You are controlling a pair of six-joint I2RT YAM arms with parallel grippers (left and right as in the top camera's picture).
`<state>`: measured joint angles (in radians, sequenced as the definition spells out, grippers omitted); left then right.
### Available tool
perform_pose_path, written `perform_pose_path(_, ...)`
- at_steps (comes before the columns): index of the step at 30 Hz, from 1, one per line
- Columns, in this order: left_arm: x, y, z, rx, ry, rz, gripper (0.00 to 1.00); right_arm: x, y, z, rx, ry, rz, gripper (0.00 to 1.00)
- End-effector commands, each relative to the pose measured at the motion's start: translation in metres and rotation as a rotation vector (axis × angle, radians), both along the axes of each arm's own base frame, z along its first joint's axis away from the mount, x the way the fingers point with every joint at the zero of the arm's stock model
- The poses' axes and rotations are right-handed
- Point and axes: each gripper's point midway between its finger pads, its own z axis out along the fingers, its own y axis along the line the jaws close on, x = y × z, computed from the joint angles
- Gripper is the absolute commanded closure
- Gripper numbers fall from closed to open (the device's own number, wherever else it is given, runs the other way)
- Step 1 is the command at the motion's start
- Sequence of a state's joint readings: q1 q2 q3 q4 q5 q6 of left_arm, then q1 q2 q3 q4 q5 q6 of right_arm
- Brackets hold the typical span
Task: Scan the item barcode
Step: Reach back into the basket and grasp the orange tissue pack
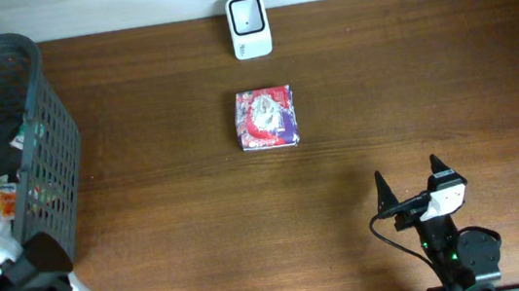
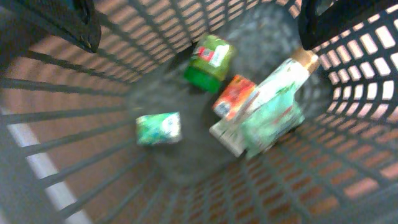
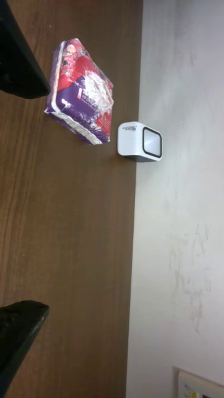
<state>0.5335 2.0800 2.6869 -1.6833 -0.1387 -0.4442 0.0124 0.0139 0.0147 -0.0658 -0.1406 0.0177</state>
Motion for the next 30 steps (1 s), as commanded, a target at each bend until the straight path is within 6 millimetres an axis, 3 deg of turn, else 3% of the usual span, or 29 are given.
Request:
perform_pose_path(1, -0.018, 0.017, -0.062, -0.015, 0.249, 0.067, 0.01, 0.0, 0.0, -0.003, -0.006, 0.003, 0.0, 0.01)
perform_pose_path(5, -0.012, 0.026, -0.123, -0.037, 0.34, 0.072, 0.0, 0.0, 0.0, -0.003, -0.006, 0.003, 0.0, 0.01)
perform_pose_path(9, -0.01, 0.029, -0.17, -0.056, 0.372, 0.072, 0.14, 0.0, 0.0, -0.003, -0.006, 0.003, 0.0, 0.01)
perform_pose_path(11, -0.017, 0.034, -0.185, -0.071, 0.386, 0.098, 0.38, 0.0, 0.0, -0.003, -0.006, 0.003, 0.0, 0.01)
perform_pose_path(14, -0.032, 0.047, -0.194, -0.095, 0.389, 0.173, 0.44, 0.0, 0.0, -0.003, -0.006, 0.003, 0.0, 0.01)
perform_pose_path(16, -0.036, 0.053, -0.194, -0.096, 0.388, 0.185, 0.55, 0.0, 0.0, -0.003, -0.006, 0.003, 0.0, 0.01)
perform_pose_path(21, -0.031, 0.046, -0.211, -0.119, 0.426, 0.115, 0.5, 0.0, 0.0, -0.003, -0.006, 0.003, 0.0, 0.01)
perform_pose_path(26, -0.034, 0.057, -0.245, -0.12, 0.422, 0.14, 0.51, 0.0, 0.0, -0.003, -0.006, 0.003, 0.0, 0.01)
perform_pose_path(30, -0.022, 0.053, -0.27, -0.165, 0.427, 0.014, 0.41, 0.0, 0.0, -0.003, -0.006, 0.003, 0.0, 0.01)
